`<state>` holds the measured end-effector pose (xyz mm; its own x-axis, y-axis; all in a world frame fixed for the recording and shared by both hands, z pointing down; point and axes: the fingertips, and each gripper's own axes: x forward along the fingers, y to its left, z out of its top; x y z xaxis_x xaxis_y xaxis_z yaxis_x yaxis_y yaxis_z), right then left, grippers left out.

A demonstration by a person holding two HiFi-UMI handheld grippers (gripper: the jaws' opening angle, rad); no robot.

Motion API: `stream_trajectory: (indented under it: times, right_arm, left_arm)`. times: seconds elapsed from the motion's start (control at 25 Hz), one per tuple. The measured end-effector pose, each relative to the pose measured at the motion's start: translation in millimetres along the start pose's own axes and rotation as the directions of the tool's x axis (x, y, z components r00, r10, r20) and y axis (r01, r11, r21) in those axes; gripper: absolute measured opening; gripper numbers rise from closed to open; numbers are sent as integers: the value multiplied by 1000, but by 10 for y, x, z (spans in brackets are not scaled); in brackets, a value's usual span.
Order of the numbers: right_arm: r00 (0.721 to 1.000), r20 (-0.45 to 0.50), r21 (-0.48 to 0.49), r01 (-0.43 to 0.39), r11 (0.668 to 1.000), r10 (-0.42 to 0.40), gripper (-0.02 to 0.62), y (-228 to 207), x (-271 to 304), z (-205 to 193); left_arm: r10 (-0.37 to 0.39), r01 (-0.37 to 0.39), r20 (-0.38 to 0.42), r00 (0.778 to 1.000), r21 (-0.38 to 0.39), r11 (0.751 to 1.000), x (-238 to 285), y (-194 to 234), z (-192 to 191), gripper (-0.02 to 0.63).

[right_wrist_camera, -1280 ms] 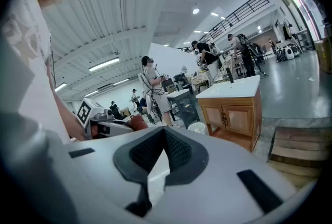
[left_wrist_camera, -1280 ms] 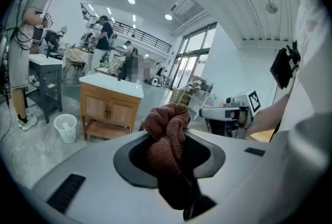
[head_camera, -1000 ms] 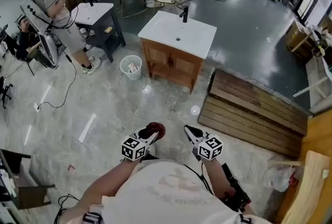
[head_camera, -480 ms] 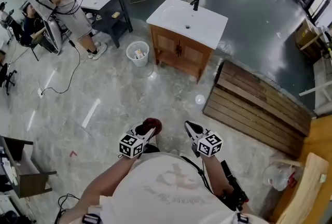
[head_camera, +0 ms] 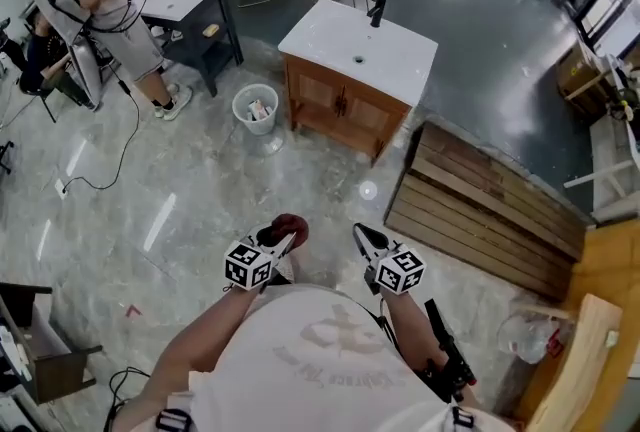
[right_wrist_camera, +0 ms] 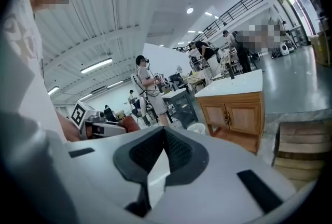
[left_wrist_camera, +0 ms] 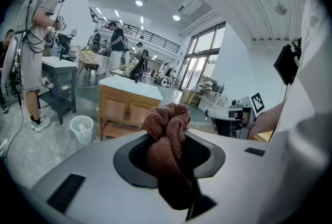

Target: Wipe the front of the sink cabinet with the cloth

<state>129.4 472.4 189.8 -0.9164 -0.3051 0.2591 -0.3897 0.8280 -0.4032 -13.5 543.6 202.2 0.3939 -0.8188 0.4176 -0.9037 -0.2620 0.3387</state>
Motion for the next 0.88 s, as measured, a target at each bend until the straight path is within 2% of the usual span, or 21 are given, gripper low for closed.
stream_trajectory:
  times: [0.32,0.44,0.6,0.88]
  right_arm:
    - [998,30,0,63,998,-63,12,-26,772,416]
    - [995,52,39,83,996,-85,12,-4,1041,484]
    - [996,31,35,80,996,-81,12,108,1325,437]
    - [995,2,34,98,995,-98,12,7,1584,464]
  left_arm:
    - [-15,14,33,999,37,999,-112,822,556,117]
    - [-24,23,22,999,34,999,-157,1085,573,117]
    - [-26,26,0,1000,24,999,-236,1340,536,117]
    - [-3,3,7,1000,-23,1000,-286,1656,539,118]
